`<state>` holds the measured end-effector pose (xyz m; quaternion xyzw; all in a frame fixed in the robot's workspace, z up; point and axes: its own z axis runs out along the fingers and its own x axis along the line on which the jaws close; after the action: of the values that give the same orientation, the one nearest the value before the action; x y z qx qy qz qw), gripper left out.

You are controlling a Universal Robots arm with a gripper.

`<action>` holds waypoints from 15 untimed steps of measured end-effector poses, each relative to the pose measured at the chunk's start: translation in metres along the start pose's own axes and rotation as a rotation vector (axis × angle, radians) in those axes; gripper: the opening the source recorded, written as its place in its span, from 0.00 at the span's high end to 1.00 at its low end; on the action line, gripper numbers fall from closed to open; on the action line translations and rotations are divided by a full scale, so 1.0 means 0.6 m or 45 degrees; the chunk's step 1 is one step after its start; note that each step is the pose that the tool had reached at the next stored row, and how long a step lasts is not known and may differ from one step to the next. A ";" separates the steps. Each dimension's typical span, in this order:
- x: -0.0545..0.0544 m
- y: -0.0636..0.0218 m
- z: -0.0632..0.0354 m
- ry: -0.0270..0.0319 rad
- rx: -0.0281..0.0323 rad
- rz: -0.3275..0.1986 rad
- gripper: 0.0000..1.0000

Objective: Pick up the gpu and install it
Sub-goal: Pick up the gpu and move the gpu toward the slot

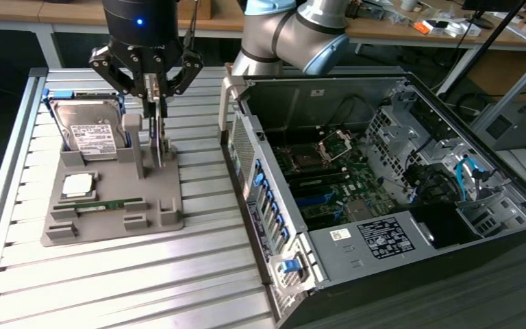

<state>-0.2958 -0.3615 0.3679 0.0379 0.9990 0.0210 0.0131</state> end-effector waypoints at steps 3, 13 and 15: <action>0.000 0.000 -0.002 0.0000 0.0000 0.000 0.73; 0.000 0.000 -0.010 0.0001 0.0000 0.000 0.73; 0.000 0.000 -0.012 0.0000 0.0000 0.000 0.73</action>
<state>-0.2958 -0.3615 0.3749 0.0379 0.9990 0.0210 0.0131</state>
